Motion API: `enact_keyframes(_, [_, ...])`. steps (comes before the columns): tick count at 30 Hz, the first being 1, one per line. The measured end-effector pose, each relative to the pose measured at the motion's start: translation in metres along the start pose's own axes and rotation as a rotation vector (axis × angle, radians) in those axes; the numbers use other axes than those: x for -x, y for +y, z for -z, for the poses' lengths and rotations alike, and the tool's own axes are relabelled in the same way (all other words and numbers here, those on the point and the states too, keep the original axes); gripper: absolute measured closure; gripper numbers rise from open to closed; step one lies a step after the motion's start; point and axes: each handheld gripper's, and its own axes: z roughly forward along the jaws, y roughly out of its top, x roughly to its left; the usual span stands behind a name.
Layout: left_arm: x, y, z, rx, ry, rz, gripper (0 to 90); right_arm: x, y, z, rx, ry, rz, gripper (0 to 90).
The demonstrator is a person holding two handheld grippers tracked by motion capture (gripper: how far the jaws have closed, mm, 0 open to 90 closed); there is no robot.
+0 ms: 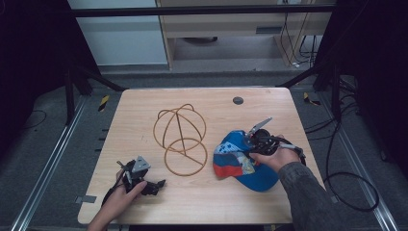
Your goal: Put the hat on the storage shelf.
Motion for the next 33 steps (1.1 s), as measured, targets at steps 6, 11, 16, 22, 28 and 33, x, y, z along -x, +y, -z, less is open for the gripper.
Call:
enact_keyframes(6, [0.000, 0.000, 0.000, 0.000, 0.000, 0.000, 0.0, 0.001, 0.001, 0.002, -0.004, 0.026, -0.020, 90.0])
enact_keyframes(11, [0.000, 0.000, 0.000, 0.000, 0.001, 0.000, 0.0, 0.001, 0.002, 0.018, 0.012, 0.015, -0.013, 90.0])
enact_keyframes(16, [0.000, 0.000, 0.000, -0.001, 0.002, -0.001, 0.0, -0.001, 0.006, 0.034, 0.028, 0.003, 0.002, 90.0])
enact_keyframes(22, [0.000, 0.000, 0.000, 0.000, 0.003, -0.001, 0.0, -0.002, 0.010, 0.059, 0.086, 0.001, 0.007, 90.0])
enact_keyframes(28, [0.000, 0.000, 0.000, -0.001, 0.002, 0.000, 0.0, 0.000, 0.014, 0.087, 0.131, -0.018, 0.013, 90.0])
enact_keyframes(33, [0.000, 0.000, 0.000, 0.000, 0.002, 0.000, 0.0, 0.004, 0.015, 0.105, 0.169, -0.033, 0.008, 90.0])
